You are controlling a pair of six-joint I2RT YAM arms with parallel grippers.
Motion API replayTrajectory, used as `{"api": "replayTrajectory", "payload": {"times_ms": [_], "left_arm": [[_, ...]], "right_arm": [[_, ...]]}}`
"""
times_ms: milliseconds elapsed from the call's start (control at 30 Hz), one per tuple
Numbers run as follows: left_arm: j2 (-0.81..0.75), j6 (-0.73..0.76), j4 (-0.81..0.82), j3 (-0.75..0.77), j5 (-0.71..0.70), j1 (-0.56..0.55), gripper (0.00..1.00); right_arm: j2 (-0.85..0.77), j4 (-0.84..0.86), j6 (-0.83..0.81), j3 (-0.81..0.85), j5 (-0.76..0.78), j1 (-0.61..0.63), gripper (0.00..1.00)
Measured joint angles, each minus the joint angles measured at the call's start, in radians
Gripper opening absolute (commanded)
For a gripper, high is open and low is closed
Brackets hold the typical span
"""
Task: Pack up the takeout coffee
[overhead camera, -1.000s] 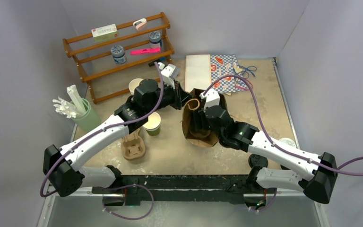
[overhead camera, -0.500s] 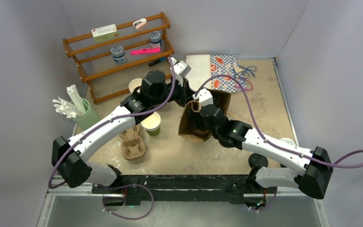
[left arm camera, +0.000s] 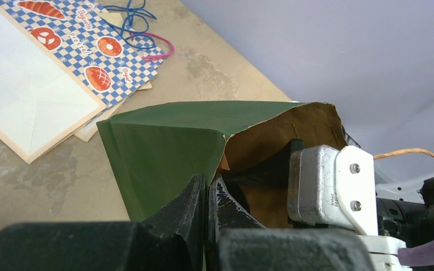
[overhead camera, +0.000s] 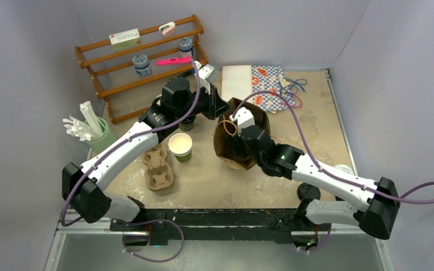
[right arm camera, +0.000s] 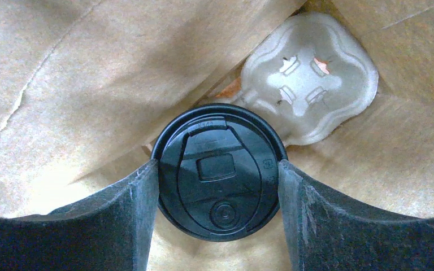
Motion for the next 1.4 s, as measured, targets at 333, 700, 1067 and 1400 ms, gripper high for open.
{"api": "replayTrajectory", "payload": {"times_ms": [333,700,1067,1400], "left_arm": [[0.016,-0.015,-0.014,0.001,0.074,0.053,0.0],[0.046,-0.036,-0.03,0.018,0.146,0.096,0.0],[0.111,-0.181,0.013,0.041,0.196,0.153,0.0],[0.135,-0.221,0.015,0.059,0.207,0.154,0.0]], "right_arm": [[0.053,0.02,-0.038,-0.001,-0.014,-0.001,0.07],[0.111,0.099,-0.073,-0.038,-0.019,-0.001,0.06],[0.132,0.11,-0.045,-0.038,-0.052,-0.04,0.05],[0.162,0.122,-0.023,-0.037,-0.077,-0.065,0.07]]}}
